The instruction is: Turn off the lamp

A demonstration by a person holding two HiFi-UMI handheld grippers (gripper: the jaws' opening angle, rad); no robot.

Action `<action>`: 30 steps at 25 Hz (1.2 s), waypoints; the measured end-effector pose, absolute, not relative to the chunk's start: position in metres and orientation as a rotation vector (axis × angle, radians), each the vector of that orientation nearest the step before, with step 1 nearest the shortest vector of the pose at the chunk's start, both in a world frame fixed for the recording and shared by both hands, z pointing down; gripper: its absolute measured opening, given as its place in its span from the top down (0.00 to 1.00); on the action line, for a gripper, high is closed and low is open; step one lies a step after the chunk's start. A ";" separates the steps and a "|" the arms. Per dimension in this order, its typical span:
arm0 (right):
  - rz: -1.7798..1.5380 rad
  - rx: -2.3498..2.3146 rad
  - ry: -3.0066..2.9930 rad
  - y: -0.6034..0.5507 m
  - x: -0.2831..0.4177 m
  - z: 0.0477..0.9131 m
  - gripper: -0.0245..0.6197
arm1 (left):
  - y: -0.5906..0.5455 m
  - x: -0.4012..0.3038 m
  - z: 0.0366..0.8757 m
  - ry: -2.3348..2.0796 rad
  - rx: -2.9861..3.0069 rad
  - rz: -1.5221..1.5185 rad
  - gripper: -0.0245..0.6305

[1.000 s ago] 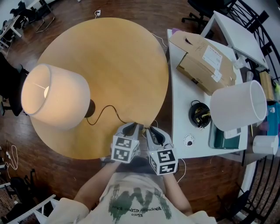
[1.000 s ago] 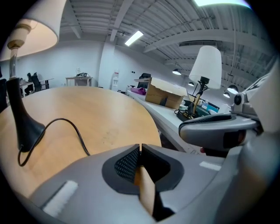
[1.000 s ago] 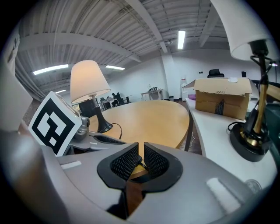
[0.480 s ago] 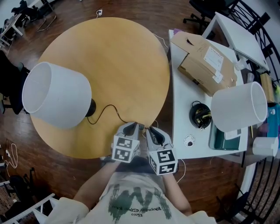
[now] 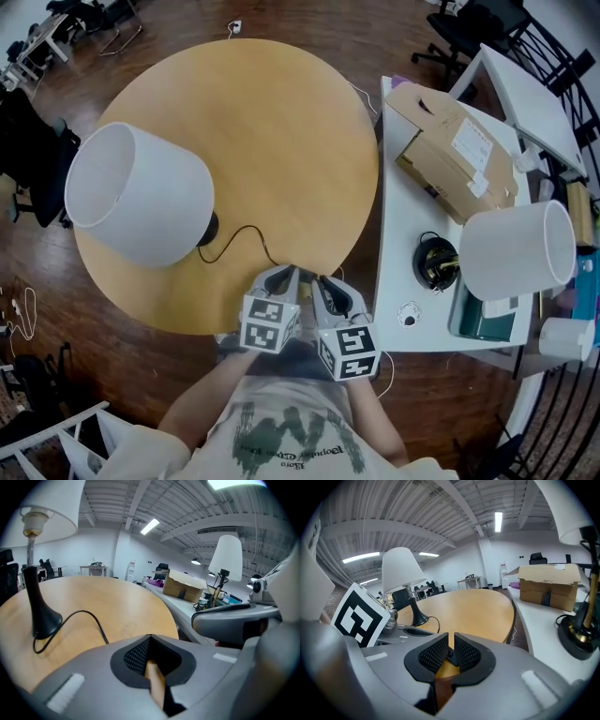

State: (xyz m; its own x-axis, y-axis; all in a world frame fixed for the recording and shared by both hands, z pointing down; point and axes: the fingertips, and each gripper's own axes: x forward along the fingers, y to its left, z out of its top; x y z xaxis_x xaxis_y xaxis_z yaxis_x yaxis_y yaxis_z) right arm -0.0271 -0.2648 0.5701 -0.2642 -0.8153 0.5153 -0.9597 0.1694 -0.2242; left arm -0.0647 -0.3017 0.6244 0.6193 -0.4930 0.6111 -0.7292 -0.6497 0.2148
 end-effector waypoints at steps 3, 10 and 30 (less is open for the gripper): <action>0.722 1.636 -2.239 -0.274 -0.043 0.564 0.90 | -0.306 -0.079 0.614 -1.040 2.379 0.673 0.96; 0.664 1.536 -2.368 -0.278 -0.086 0.539 0.91 | -0.297 -0.116 0.568 -1.163 2.347 0.533 0.96; 0.336 1.326 -2.615 -0.139 -0.229 0.429 0.96 | -0.150 -0.266 0.440 -1.594 2.336 0.158 0.96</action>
State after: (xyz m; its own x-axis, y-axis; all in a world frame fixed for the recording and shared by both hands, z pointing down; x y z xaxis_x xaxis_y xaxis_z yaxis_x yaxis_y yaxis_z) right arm -0.2290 -0.1386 0.4294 -0.5817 -0.7675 0.2693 -0.8107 0.5741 -0.1150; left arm -0.2664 -0.1499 0.4405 0.3756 -0.8893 0.2610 -0.9232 -0.3343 0.1894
